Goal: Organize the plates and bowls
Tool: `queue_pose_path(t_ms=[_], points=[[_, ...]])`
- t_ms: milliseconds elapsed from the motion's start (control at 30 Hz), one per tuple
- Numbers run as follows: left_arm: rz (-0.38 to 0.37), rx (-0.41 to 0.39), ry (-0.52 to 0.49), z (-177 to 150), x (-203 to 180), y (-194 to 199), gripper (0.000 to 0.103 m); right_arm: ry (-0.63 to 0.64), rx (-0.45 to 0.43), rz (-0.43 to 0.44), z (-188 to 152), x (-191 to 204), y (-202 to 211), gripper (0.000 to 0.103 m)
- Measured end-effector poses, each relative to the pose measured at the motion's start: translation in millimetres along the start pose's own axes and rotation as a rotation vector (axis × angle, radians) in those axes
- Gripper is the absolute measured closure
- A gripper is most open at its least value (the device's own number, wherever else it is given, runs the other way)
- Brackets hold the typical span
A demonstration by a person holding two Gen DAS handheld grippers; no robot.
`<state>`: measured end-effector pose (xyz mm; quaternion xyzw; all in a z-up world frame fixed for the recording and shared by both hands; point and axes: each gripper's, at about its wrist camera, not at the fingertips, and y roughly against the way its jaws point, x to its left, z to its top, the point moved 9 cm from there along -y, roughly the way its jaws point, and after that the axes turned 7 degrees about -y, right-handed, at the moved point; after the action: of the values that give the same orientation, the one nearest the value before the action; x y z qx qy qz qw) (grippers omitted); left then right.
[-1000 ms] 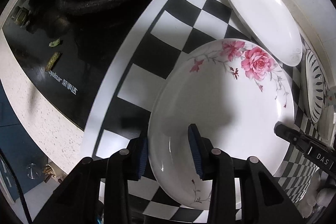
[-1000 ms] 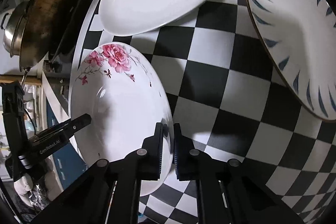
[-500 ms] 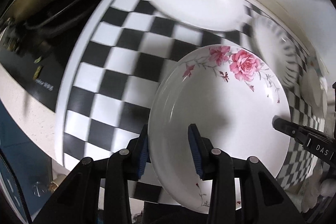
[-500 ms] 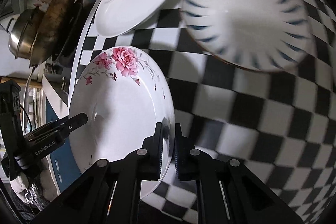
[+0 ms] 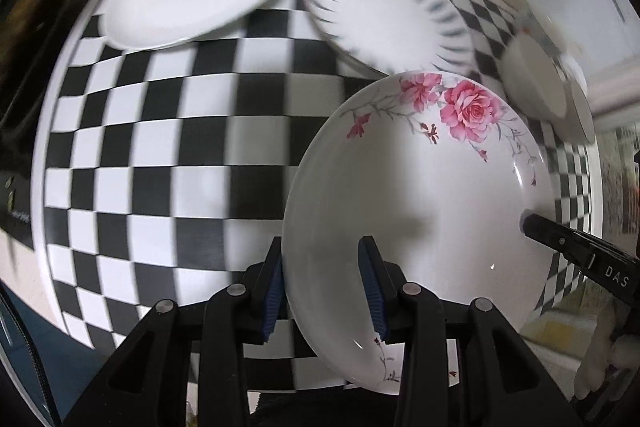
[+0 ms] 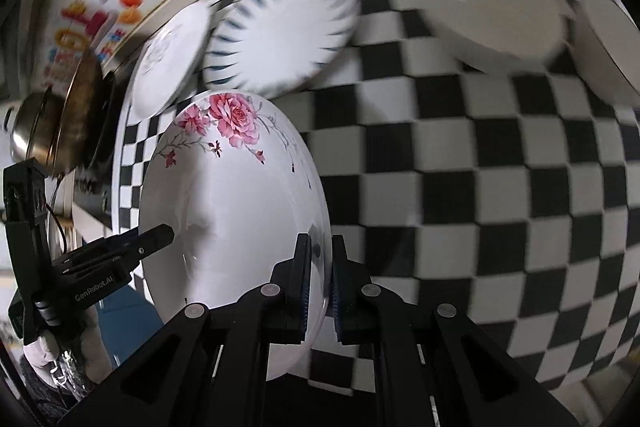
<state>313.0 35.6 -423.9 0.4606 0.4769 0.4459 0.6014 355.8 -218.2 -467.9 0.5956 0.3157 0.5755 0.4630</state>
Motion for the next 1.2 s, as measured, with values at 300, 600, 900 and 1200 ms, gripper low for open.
queue_pose_path(t_ms=[300, 600, 900, 1200], points=[[0.012, 0.045, -0.056, 6, -35, -31, 0.069, -0.100, -0.016, -0.009, -14, -50, -7, 0.092], [0.043, 0.079, -0.024, -3, -29, -41, 0.070, -0.087, 0.003, -0.002, -15, -46, -17, 0.092], [0.051, 0.071, 0.018, -4, -23, -38, 0.069, -0.048, 0.049, -0.010, -10, -39, -29, 0.092], [0.051, 0.055, 0.065, -4, -16, -25, 0.070, -0.021, 0.153, 0.007, -7, -29, -46, 0.090]])
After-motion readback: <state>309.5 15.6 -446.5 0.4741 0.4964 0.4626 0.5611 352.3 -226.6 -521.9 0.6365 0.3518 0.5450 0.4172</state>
